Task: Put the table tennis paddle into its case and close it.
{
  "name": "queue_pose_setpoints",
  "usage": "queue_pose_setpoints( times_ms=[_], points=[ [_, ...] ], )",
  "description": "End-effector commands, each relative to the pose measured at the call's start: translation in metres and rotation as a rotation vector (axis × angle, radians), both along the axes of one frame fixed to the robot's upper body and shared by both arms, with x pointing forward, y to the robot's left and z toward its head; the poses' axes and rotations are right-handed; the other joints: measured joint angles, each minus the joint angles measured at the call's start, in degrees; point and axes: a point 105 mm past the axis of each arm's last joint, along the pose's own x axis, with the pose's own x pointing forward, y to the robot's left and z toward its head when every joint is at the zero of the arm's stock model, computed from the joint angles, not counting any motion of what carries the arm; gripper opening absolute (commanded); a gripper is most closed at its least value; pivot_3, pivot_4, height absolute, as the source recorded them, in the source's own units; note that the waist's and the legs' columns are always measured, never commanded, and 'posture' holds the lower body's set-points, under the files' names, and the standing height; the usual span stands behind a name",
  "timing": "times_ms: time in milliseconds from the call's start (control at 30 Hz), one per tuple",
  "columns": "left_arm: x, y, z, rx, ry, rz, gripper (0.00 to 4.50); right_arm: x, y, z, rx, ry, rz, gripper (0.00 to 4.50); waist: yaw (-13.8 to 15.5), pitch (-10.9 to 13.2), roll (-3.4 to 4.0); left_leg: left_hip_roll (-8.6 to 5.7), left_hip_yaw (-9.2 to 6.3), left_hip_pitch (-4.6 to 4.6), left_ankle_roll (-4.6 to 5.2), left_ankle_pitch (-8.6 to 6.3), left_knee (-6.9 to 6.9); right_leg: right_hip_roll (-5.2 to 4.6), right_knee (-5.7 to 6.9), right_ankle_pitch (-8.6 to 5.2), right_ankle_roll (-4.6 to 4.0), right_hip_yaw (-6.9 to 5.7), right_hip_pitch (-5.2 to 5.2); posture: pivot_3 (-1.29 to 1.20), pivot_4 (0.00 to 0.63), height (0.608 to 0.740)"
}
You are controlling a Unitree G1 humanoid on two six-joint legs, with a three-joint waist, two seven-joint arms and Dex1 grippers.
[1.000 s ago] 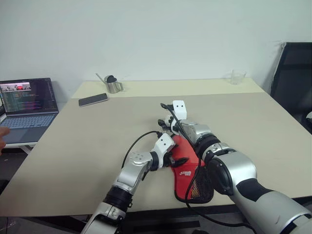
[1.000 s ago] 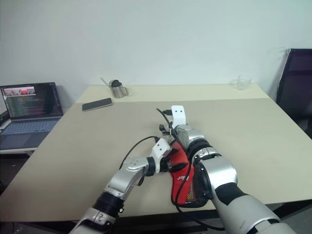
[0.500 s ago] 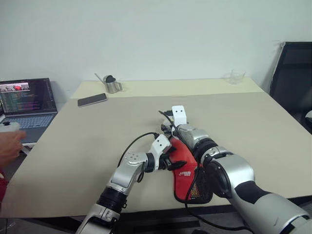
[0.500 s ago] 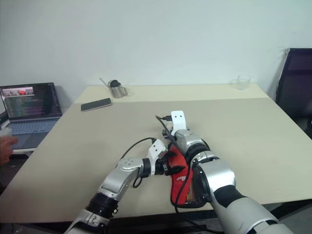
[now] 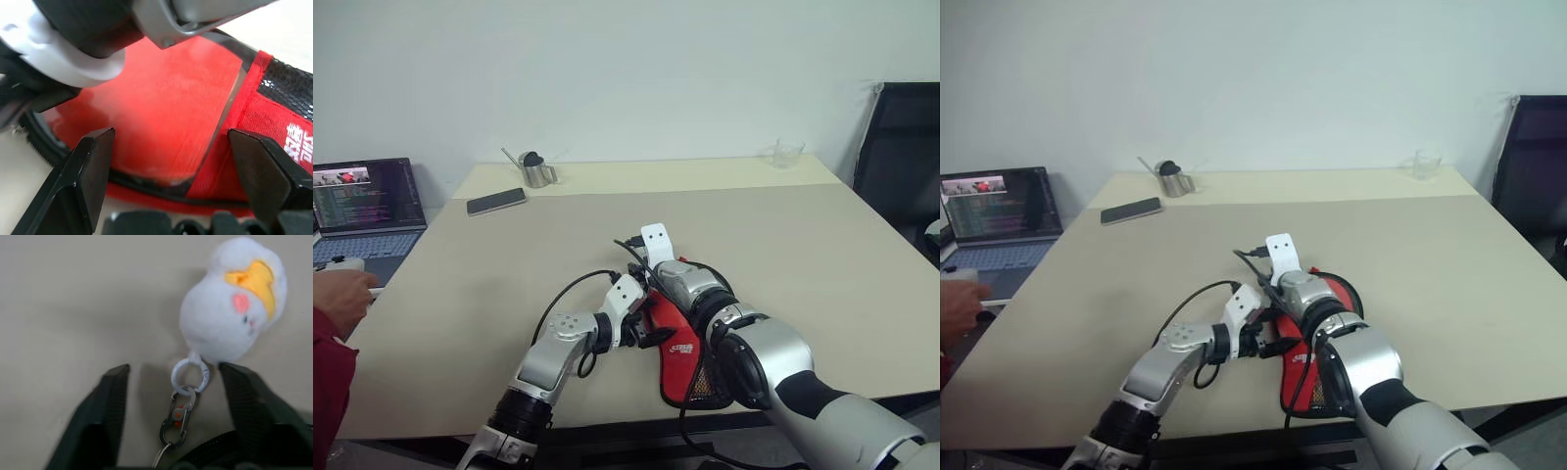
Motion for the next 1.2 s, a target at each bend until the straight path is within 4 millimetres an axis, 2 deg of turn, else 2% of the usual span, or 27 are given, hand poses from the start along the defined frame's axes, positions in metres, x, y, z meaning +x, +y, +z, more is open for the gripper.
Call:
queue_pose_setpoints(
  times_ms=[33,200,367,600,833,1200],
  points=[
    [-0.001,0.010,-0.010,0.019,0.041,0.042,4.05,0.000,0.003,0.002,-0.028,-0.026,0.006,1.76,0.0,0.0,0.00,0.00,0.00,0.00,0.00,0.00,0.00,0.00,0.00,0.00,0.00,0.00,0.00,0.00,0.150,0.740],
    [-0.001,0.011,-0.010,0.018,0.041,0.050,4.05,-0.001,0.002,-0.002,-0.052,-0.020,0.006,0.01,0.0,0.0,0.02,0.00,-0.01,0.00,-0.01,0.00,0.00,0.00,0.00,0.00,0.00,0.00,0.00,0.00,0.150,0.740],
    [0.000,0.011,-0.010,0.019,0.042,0.055,4.05,0.000,0.000,0.000,-0.056,-0.025,0.001,0.01,0.0,0.0,0.04,0.01,-0.05,0.07,0.09,-0.06,0.00,0.02,0.05,0.00,-0.01,-0.03,0.05,0.00,0.150,0.740],
    [-0.001,0.008,-0.011,0.017,0.051,0.047,4.05,0.011,-0.012,0.020,-0.019,-0.061,-0.044,0.01,0.0,0.0,0.06,0.00,-0.07,0.07,0.08,-0.05,0.00,0.03,0.05,0.00,-0.01,-0.04,0.05,0.00,0.150,0.740],
    [-0.002,-0.002,-0.014,0.008,0.068,0.011,4.05,0.024,-0.035,0.040,0.002,-0.111,-0.102,0.01,0.1,0.1,0.19,-0.01,-0.10,0.04,0.09,-0.05,0.00,0.03,0.02,0.00,-0.01,-0.07,0.06,0.00,0.150,0.740],
    [-0.003,-0.011,-0.016,0.004,0.086,-0.022,4.05,0.035,-0.079,0.046,-0.020,-0.136,-0.210,0.01,0.9,0.2,0.27,-0.03,-0.11,0.00,0.09,-0.06,-0.01,0.01,-0.02,0.00,-0.01,-0.08,0.07,0.00,0.150,0.740]
  ],
)
